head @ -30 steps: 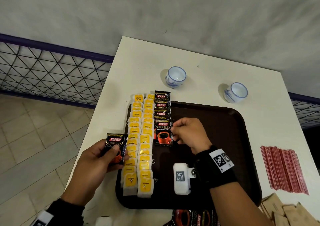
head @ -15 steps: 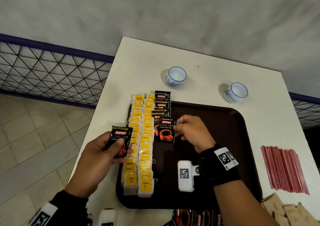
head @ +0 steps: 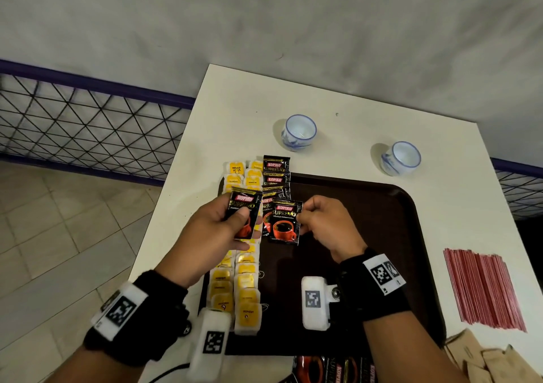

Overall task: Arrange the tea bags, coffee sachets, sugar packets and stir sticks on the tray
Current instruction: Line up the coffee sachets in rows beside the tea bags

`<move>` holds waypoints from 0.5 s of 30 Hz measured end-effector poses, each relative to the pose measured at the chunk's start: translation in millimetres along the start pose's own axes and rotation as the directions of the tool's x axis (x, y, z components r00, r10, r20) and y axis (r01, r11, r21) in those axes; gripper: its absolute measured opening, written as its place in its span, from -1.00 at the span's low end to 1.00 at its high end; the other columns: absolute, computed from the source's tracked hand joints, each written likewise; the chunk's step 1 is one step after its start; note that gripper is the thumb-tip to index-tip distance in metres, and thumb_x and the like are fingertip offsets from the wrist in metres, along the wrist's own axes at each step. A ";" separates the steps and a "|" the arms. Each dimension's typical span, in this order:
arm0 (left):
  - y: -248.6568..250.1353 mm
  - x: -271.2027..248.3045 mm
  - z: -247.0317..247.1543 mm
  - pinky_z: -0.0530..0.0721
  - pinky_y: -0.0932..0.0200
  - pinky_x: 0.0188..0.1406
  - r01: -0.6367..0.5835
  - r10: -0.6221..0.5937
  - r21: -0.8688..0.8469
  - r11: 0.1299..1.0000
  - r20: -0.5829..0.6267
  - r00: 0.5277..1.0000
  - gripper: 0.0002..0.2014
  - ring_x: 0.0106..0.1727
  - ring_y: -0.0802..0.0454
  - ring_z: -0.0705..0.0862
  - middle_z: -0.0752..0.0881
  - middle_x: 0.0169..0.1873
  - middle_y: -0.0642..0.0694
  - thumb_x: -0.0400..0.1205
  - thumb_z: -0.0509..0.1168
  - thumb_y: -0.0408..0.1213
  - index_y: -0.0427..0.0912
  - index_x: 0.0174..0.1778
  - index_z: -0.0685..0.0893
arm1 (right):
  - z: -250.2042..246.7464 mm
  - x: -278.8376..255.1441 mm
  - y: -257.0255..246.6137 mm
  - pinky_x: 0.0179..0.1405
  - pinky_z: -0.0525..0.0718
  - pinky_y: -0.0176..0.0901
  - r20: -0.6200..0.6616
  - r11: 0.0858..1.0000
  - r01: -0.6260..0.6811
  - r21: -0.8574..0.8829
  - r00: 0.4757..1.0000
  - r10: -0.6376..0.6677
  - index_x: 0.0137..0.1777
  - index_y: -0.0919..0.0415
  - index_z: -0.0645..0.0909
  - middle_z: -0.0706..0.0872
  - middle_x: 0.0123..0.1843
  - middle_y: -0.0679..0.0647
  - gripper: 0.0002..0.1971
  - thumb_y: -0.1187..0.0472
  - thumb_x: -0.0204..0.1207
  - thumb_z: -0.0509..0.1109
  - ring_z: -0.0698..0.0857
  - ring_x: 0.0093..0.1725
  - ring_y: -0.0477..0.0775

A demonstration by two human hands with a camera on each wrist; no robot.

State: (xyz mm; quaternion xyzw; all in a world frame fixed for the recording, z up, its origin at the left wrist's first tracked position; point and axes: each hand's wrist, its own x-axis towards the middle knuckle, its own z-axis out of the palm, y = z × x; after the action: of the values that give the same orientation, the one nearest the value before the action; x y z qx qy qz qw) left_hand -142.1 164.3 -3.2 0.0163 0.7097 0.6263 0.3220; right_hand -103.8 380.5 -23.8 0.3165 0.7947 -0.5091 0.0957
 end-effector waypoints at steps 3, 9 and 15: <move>4.1 14.1 10.4 0.79 0.09 -0.24 0.013 -0.016 0.047 0.999 0.048 0.999 -0.78 -0.03 -0.03 0.89 0.85 0.11 -0.05 0.83 0.16 -0.30 0.03 0.29 0.63 | 0.1 -0.6 2.4 -0.50 0.43 -0.34 -0.002 1.000 -0.011 0.019 1.000 0.011 -0.26 0.20 0.60 0.69 -0.41 0.07 -0.85 0.41 0.47 0.42 0.70 -0.41 -0.04; 6.7 26.8 22.3 0.81 0.10 -0.28 0.058 -0.071 0.139 0.989 0.090 0.993 -0.78 -0.10 0.01 0.89 0.82 0.10 -0.05 0.83 0.17 -0.26 -0.01 0.35 0.60 | -0.7 -5.1 6.3 -0.50 0.47 -0.33 0.027 0.996 -0.048 0.081 0.999 0.046 -0.25 0.20 0.59 0.72 -0.38 0.07 -0.85 0.42 0.49 0.38 0.68 -0.47 -0.13; 9.2 26.0 23.4 0.84 0.03 -0.20 0.071 -0.083 0.138 0.988 0.084 0.993 -0.79 -0.09 -0.06 0.89 0.83 0.05 -0.06 0.83 0.16 -0.26 -0.01 0.33 0.61 | -5.3 -4.9 9.3 -0.48 0.49 -0.26 0.038 0.991 -0.071 0.111 0.997 0.067 -0.28 0.16 0.57 0.70 -0.29 0.19 -0.81 0.40 0.51 0.39 0.68 -0.43 -0.08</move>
State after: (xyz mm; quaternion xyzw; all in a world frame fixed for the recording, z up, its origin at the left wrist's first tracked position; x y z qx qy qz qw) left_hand -155.0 197.9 -6.4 0.0387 0.7353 0.5628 0.3756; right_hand -93.4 385.7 -26.0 0.3399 0.7516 -0.5547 0.1088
